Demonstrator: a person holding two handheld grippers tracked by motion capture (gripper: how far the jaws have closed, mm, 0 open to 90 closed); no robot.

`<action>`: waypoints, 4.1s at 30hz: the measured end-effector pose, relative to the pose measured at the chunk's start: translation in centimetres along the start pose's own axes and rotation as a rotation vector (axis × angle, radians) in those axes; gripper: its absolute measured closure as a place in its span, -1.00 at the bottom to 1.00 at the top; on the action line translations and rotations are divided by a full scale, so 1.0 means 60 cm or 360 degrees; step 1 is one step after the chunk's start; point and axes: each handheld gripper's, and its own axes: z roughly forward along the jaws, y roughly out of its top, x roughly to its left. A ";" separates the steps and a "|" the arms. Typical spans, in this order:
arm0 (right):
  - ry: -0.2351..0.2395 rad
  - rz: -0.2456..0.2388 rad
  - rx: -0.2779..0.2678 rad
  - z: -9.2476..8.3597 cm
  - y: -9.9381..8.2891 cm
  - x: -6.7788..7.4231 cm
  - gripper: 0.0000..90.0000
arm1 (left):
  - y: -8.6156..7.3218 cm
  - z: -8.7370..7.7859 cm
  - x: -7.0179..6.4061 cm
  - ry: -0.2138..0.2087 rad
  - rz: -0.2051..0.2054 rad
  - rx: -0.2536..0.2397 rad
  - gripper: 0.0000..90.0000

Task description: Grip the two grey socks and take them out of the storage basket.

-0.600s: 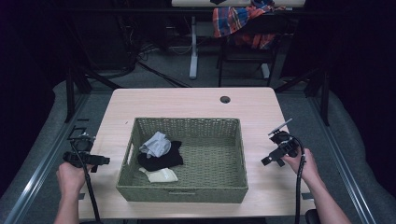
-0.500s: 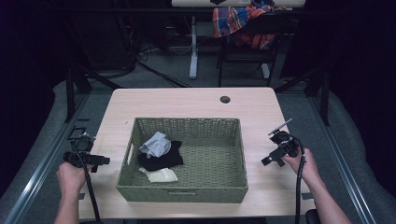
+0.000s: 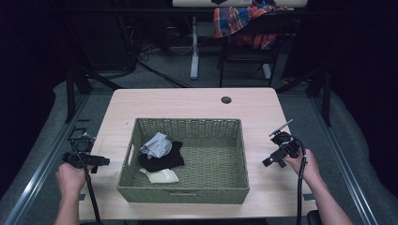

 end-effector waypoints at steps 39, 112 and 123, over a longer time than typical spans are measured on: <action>0.0013 -0.0014 -0.0001 0.002 0.001 0.002 -0.87 | 0.053 -0.116 -0.061 -0.0127 0.0119 -0.0074 -1.00; 0.0017 -0.0012 0.0008 0.001 0.000 0.000 -0.86 | 0.147 -0.102 -0.269 -0.0342 0.0786 -0.0035 0.87; 0.0006 -0.0021 0.0011 0.000 0.000 0.001 -0.86 | 0.146 -0.143 -0.270 -0.0353 0.0804 -0.0128 0.88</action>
